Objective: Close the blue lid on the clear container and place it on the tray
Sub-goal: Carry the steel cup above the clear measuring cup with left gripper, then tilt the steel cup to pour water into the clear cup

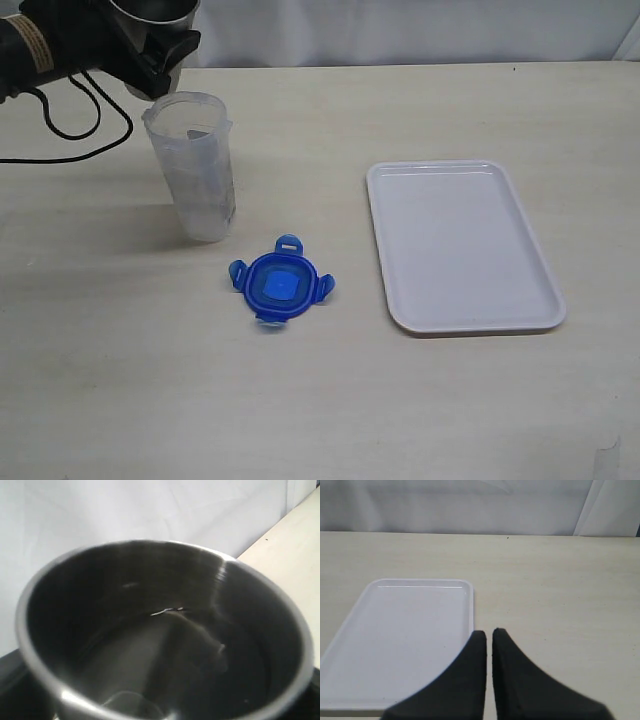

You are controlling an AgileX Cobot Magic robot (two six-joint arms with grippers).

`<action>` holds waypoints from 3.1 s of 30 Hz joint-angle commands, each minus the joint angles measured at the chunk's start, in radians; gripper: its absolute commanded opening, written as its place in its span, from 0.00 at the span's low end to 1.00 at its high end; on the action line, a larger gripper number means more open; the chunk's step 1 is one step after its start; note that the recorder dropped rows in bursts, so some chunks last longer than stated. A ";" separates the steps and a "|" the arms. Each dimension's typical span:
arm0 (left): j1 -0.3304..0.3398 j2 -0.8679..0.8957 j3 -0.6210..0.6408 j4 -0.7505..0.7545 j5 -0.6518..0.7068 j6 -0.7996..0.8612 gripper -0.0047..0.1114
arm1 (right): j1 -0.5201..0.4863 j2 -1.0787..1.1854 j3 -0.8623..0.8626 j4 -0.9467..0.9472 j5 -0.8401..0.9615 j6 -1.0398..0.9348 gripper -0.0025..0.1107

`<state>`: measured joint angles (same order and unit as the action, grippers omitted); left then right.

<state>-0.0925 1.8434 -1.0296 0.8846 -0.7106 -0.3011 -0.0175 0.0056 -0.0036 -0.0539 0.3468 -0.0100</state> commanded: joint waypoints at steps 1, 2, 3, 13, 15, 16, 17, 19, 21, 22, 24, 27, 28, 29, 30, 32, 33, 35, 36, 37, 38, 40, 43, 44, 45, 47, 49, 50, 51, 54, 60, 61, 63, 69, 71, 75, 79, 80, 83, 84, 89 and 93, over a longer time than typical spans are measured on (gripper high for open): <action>-0.001 -0.020 -0.019 -0.023 -0.081 0.013 0.04 | -0.003 -0.006 0.004 -0.002 -0.001 -0.004 0.06; -0.001 -0.020 -0.019 -0.023 -0.083 0.013 0.04 | -0.003 -0.006 0.004 -0.002 -0.001 -0.004 0.06; -0.001 -0.020 -0.019 -0.023 -0.083 0.015 0.04 | -0.003 -0.006 0.004 -0.002 -0.001 -0.004 0.06; 0.001 -0.020 -0.019 -0.029 -0.096 0.067 0.04 | -0.003 -0.006 0.004 -0.002 -0.001 -0.004 0.06; 0.001 -0.020 -0.019 -0.029 -0.096 0.069 0.04 | -0.003 -0.006 0.004 -0.002 -0.001 -0.004 0.06; 0.001 -0.020 -0.019 -0.029 -0.096 0.069 0.04 | -0.003 -0.006 0.004 -0.002 -0.001 -0.004 0.06; 0.004 -0.020 -0.019 -0.023 -0.098 0.069 0.04 | -0.003 -0.006 0.004 -0.002 -0.001 -0.004 0.06; 0.014 -0.020 -0.019 -0.002 -0.100 0.058 0.04 | -0.003 -0.006 0.004 -0.002 -0.001 -0.004 0.06; 0.028 -0.020 -0.019 0.012 -0.101 0.025 0.04 | -0.003 -0.006 0.004 -0.002 -0.001 -0.004 0.06; 0.036 -0.020 -0.019 0.021 -0.113 0.009 0.04 | -0.003 -0.006 0.004 -0.002 -0.001 -0.004 0.06; 0.057 -0.020 -0.019 0.047 -0.154 -0.027 0.04 | -0.003 -0.006 0.004 -0.002 -0.001 -0.004 0.06; 0.071 -0.020 -0.019 0.076 -0.229 -0.049 0.04 | -0.003 -0.006 0.004 -0.002 -0.001 -0.004 0.06; 0.071 -0.020 -0.019 0.081 -0.236 -0.049 0.04 | -0.003 -0.006 0.004 -0.002 -0.001 -0.004 0.06; 0.071 -0.020 -0.019 0.083 -0.238 -0.049 0.04 | -0.003 -0.006 0.004 -0.002 -0.001 -0.004 0.06; 0.071 -0.020 -0.019 0.085 -0.238 -0.049 0.04 | -0.003 -0.006 0.004 -0.002 -0.001 -0.004 0.06; 0.069 -0.020 -0.019 0.110 -0.238 -0.049 0.04 | -0.003 -0.006 0.004 -0.002 -0.001 -0.004 0.06; 0.069 -0.020 -0.019 0.120 -0.238 -0.049 0.04 | -0.003 -0.006 0.004 -0.002 -0.001 -0.004 0.06; 0.069 -0.020 -0.019 0.143 -0.238 -0.049 0.04 | -0.003 -0.006 0.004 -0.002 -0.001 -0.004 0.06; 0.069 -0.020 -0.019 0.152 -0.238 -0.043 0.04 | -0.003 -0.006 0.004 -0.002 -0.001 -0.004 0.06; 0.069 -0.020 -0.019 0.152 -0.238 -0.039 0.04 | -0.003 -0.006 0.004 -0.002 -0.001 -0.004 0.06; 0.069 -0.020 -0.019 0.152 -0.234 -0.036 0.04 | -0.003 -0.006 0.004 -0.002 -0.001 -0.004 0.06; 0.069 -0.020 -0.019 0.152 -0.234 -0.033 0.04 | -0.003 -0.006 0.004 -0.002 -0.001 -0.004 0.06; 0.069 -0.020 -0.019 0.152 -0.231 -0.008 0.04 | -0.003 -0.006 0.004 -0.002 -0.001 -0.004 0.06; 0.069 -0.020 -0.019 0.152 -0.229 -0.006 0.04 | -0.003 -0.006 0.004 -0.002 -0.001 -0.004 0.06; 0.069 -0.020 -0.019 0.152 -0.223 0.004 0.04 | -0.003 -0.006 0.004 -0.002 -0.001 -0.004 0.06; 0.069 -0.020 -0.019 0.152 -0.207 0.018 0.04 | -0.003 -0.006 0.004 -0.002 -0.001 -0.004 0.06; 0.069 -0.020 -0.019 0.152 -0.203 0.031 0.04 | -0.003 -0.006 0.004 -0.002 -0.001 -0.004 0.06; 0.071 -0.020 -0.019 0.152 -0.203 0.040 0.04 | -0.003 -0.006 0.004 -0.002 -0.001 -0.004 0.06; 0.071 -0.020 -0.019 0.152 -0.203 0.043 0.04 | -0.003 -0.006 0.004 -0.002 -0.001 -0.004 0.06; 0.071 -0.020 -0.019 0.152 -0.203 0.065 0.04 | -0.003 -0.006 0.004 -0.002 -0.001 -0.004 0.06; 0.087 -0.020 -0.019 0.152 -0.204 0.072 0.04 | -0.003 -0.006 0.004 -0.002 -0.001 -0.004 0.06; 0.092 -0.020 -0.019 0.152 -0.204 0.072 0.04 | -0.003 -0.006 0.004 -0.002 -0.001 -0.004 0.06; 0.100 -0.020 -0.019 0.152 -0.208 0.072 0.04 | -0.003 -0.006 0.004 -0.002 -0.001 -0.004 0.06; 0.105 -0.020 -0.019 0.197 -0.217 0.072 0.04 | -0.003 -0.006 0.004 -0.002 -0.001 -0.004 0.06; 0.105 -0.020 -0.019 0.204 -0.217 0.072 0.04 | -0.003 -0.006 0.004 -0.002 -0.001 -0.004 0.06; 0.105 -0.020 -0.019 0.206 -0.215 0.072 0.04 | -0.003 -0.006 0.004 -0.002 -0.001 -0.004 0.06; 0.105 -0.020 -0.019 0.247 -0.215 0.091 0.04 | -0.003 -0.006 0.004 -0.002 -0.001 -0.004 0.06; 0.105 -0.020 -0.019 0.249 -0.215 0.091 0.04 | -0.003 -0.006 0.004 -0.002 -0.001 -0.004 0.06; 0.105 -0.020 -0.019 0.255 -0.215 0.095 0.04 | -0.003 -0.006 0.004 -0.002 -0.001 -0.004 0.06; 0.105 -0.020 -0.019 0.255 -0.215 0.097 0.04 | -0.003 -0.006 0.004 -0.002 -0.001 -0.004 0.06; 0.105 -0.020 -0.019 0.255 -0.199 0.133 0.04 | -0.003 -0.006 0.004 -0.002 -0.001 -0.004 0.06; 0.105 -0.020 -0.019 0.255 -0.181 0.158 0.04 | -0.003 -0.006 0.004 -0.002 -0.001 -0.004 0.06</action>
<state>0.0108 1.8434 -1.0296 1.1754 -0.8470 -0.1663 -0.0175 0.0056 -0.0036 -0.0539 0.3468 -0.0100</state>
